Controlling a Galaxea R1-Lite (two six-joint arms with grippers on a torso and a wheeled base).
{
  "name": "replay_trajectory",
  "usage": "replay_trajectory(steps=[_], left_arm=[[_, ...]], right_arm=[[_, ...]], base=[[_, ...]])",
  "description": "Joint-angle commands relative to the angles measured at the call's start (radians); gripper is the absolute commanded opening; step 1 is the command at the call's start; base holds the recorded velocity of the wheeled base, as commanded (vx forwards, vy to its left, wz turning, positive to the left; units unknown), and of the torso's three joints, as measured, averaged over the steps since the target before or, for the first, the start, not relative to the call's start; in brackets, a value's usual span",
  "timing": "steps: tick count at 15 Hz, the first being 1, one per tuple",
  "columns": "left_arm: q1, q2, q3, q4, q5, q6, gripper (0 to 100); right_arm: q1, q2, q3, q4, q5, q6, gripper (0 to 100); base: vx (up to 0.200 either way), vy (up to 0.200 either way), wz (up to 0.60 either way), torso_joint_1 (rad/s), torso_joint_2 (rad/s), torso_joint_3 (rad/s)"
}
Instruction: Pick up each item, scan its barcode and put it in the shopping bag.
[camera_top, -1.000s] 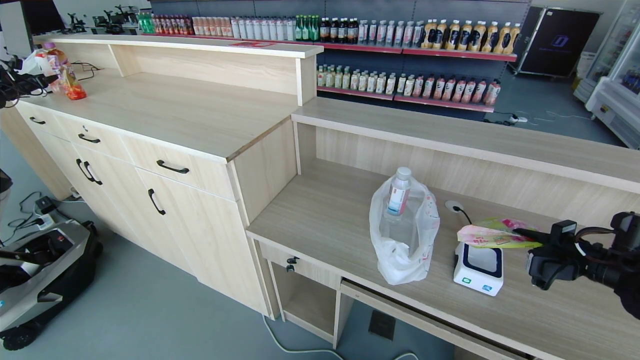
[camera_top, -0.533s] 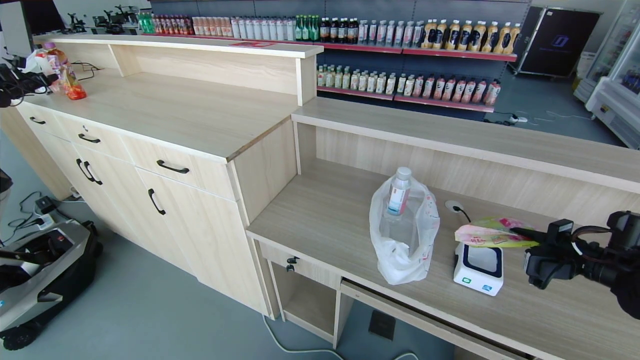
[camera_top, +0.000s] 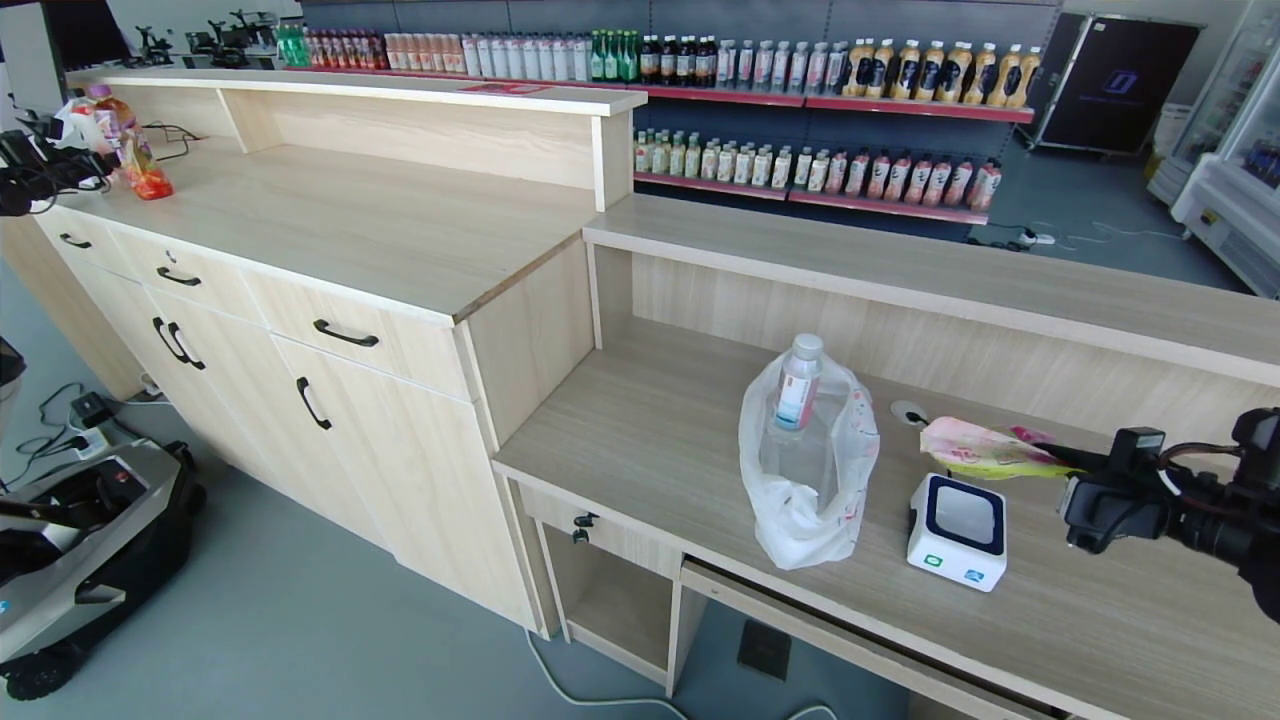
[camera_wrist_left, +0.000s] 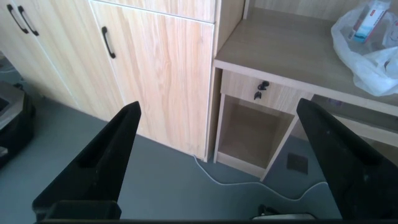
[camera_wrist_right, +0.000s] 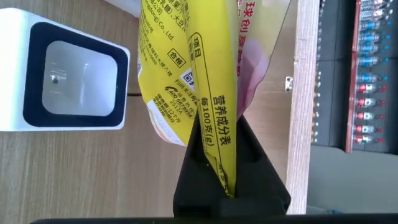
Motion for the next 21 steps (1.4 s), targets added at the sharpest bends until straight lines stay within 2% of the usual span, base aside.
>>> replay_trajectory(steps=[1, 2, 4, 6, 8, 10, 12, 13, 15, 16, 17, 18, 21], left_arm=[[0.000, 0.000, 0.000, 0.000, 0.000, 0.000, 100], [0.000, 0.000, 0.000, 0.000, 0.000, 0.000, 100], [0.000, 0.000, 0.000, 0.000, 0.000, 0.000, 100], [0.000, 0.000, 0.000, 0.000, 0.000, 0.000, 100], [0.000, 0.000, 0.000, 0.000, 0.000, 0.000, 100], [0.000, 0.000, 0.000, 0.000, 0.000, 0.000, 100], [0.000, 0.000, 0.000, 0.000, 0.000, 0.000, 100], [0.000, 0.000, 0.000, 0.000, 0.000, 0.000, 100], [0.000, 0.000, 0.000, 0.000, 0.000, 0.000, 100], [0.000, 0.000, 0.000, 0.000, 0.000, 0.000, 100], [0.000, 0.000, 0.000, 0.000, 0.000, 0.000, 100], [0.000, 0.000, 0.000, 0.000, 0.000, 0.000, 100], [0.000, 0.000, 0.000, 0.000, 0.000, 0.000, 100]], right_arm=[[-0.006, -0.263, 0.015, 0.125, -0.035, 0.252, 0], [-0.019, -0.323, 0.018, 0.151, -0.037, 0.349, 0], [-0.117, -0.435, 0.039, 0.233, -0.067, 0.484, 0], [-0.192, -0.504, 0.022, 0.375, -0.081, 0.490, 0], [-0.233, -0.561, 0.027, 0.453, -0.081, 0.491, 0], [-0.244, -0.585, 0.029, 0.524, -0.078, 0.495, 0], [-0.240, -0.610, 0.033, 0.556, -0.084, 0.550, 0], [-0.229, -0.610, 0.033, 0.558, -0.112, 0.587, 0], [-0.134, -0.607, 0.018, 0.542, -0.235, 0.709, 0], [-0.043, -0.599, -0.005, 0.526, -0.345, 0.827, 0], [0.027, -0.592, -0.016, 0.512, -0.393, 0.933, 0], [0.089, -0.569, -0.027, 0.509, -0.402, 1.045, 0], [0.167, -0.470, 0.021, 0.509, -0.402, 1.179, 0]], base=[[0.000, 0.000, 0.00, 0.000, 0.00, 0.000], [0.000, 0.000, 0.00, 0.000, 0.00, 0.000], [0.000, 0.000, 0.00, 0.000, 0.00, 0.000], [0.000, 0.000, 0.00, 0.000, 0.00, 0.000], [0.000, 0.000, 0.00, 0.000, 0.00, 0.000], [0.000, 0.000, 0.00, 0.000, 0.00, 0.000], [0.000, 0.000, 0.60, 0.000, 0.00, 0.005], [0.000, 0.000, 0.60, -0.002, -0.01, 0.007], [0.000, 0.000, 0.60, 0.000, 0.00, 0.007], [0.000, 0.000, 0.60, 0.017, 0.01, 0.007], [0.000, 0.000, 0.60, 0.002, 0.00, 0.002], [0.000, 0.000, 0.00, 0.000, 0.00, 0.000], [0.000, 0.000, 0.00, 0.000, 0.00, 0.000]])
